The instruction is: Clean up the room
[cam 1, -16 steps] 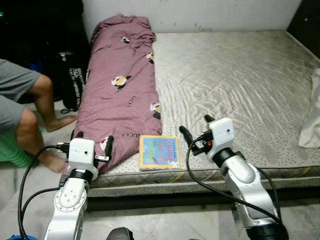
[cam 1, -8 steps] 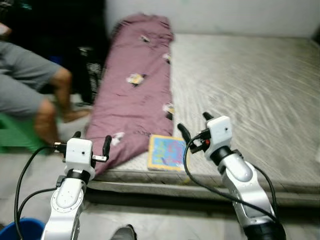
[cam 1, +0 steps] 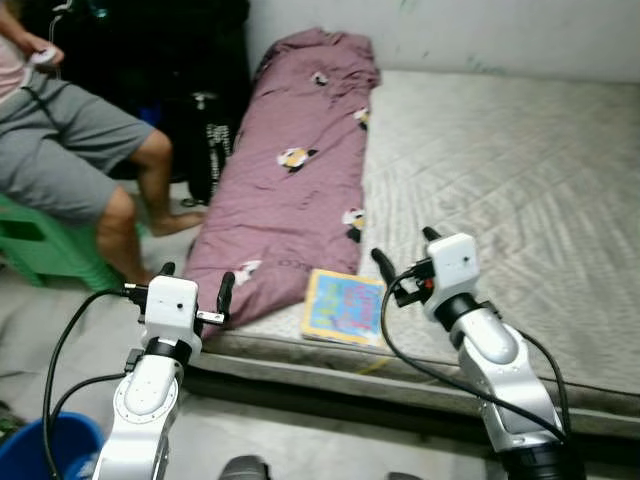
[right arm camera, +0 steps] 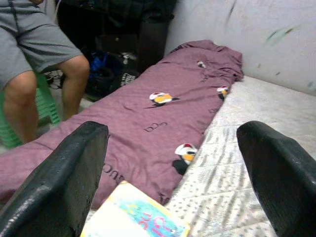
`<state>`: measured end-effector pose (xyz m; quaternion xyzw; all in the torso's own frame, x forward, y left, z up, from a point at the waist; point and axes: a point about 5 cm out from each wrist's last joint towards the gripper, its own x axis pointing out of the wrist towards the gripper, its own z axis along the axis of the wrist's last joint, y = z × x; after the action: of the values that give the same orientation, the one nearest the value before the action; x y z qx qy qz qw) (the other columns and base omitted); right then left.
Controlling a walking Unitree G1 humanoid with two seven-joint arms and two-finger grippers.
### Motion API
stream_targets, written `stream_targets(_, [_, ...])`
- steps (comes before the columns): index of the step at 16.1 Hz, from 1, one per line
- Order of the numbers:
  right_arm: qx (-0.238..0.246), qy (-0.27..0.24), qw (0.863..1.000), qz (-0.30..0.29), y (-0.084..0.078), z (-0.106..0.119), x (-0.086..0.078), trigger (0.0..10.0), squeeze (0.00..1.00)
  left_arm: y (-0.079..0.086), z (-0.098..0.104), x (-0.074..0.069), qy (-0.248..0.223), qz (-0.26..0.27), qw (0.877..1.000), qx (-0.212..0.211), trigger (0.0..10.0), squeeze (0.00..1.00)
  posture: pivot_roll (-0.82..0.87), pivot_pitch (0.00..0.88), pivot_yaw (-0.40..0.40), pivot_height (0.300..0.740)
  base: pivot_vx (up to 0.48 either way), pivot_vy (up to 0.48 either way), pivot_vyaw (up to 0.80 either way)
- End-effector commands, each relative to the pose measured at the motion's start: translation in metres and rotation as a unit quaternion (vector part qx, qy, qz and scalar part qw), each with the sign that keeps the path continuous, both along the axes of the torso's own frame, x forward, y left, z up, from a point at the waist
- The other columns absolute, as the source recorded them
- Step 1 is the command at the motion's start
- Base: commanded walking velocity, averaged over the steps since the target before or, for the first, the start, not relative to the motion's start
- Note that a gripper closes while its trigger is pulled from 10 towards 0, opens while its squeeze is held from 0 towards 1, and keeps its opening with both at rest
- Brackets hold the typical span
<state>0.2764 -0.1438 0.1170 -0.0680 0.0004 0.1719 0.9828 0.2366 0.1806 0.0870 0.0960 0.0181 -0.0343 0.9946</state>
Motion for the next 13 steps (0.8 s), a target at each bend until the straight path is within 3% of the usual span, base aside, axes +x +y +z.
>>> stream_targets(1, [0.002,-0.008,1.0,0.005,0.0037,0.0031,0.0016,10.0,0.0,0.0039,-0.0007,-0.0008,0.003,0.005,1.0,0.004,10.0,0.0,0.0,0.052,-0.011,0.74,0.0,-0.345,0.0])
stream_targets(13, [-0.002,-0.012,1.0,-0.01,0.0,0.0016,0.0036,10.0,0.0,0.0041,0.0001,0.0005,-0.001,0.008,1.0,0.002,10.0,0.0,0.0,0.052,-0.011,0.74,0.0,-0.394,0.0])
